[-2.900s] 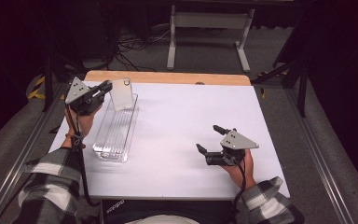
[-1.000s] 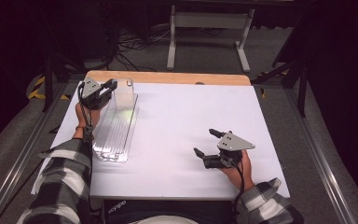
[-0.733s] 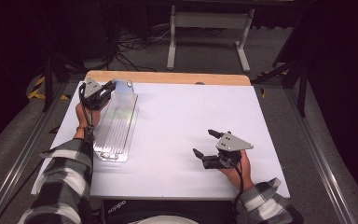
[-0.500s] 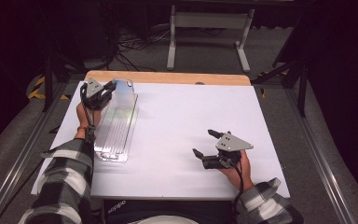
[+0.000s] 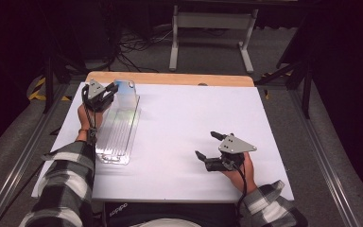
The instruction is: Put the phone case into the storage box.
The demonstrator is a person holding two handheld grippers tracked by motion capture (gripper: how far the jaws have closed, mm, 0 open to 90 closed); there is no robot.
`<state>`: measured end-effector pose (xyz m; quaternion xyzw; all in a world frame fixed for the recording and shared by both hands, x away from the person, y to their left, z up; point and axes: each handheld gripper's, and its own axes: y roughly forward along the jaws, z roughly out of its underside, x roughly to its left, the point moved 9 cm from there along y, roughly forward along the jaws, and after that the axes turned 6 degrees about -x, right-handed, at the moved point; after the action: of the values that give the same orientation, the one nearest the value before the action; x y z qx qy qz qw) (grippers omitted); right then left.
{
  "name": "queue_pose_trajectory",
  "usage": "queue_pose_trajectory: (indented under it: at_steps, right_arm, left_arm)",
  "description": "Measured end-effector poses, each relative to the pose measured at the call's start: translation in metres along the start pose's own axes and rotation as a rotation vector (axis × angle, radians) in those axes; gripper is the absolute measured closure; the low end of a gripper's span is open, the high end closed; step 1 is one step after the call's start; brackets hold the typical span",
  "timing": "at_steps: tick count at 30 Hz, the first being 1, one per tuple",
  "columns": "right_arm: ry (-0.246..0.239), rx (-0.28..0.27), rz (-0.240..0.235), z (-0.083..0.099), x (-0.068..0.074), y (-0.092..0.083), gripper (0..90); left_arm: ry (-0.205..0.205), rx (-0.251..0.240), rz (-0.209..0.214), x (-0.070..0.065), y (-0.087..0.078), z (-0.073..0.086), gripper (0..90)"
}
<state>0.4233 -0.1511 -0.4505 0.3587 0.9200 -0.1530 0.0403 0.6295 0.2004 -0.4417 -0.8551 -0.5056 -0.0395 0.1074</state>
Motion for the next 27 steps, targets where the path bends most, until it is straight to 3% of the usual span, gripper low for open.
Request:
queue_pose_trajectory:
  at_steps: [8, 27]
  right_arm:
    - [-0.001, 0.003, 0.000, 0.0002, 0.0003, 0.0002, 14.0]
    - [-0.006, 0.007, -0.001, 0.0004, 0.0004, 0.0003, 14.0]
  left_arm:
    - [-0.021, -0.002, 0.010, -0.0014, -0.0006, 0.0011, 76.0]
    - [-0.015, -0.003, -0.006, 0.0007, -0.0029, 0.0000, 72.1]
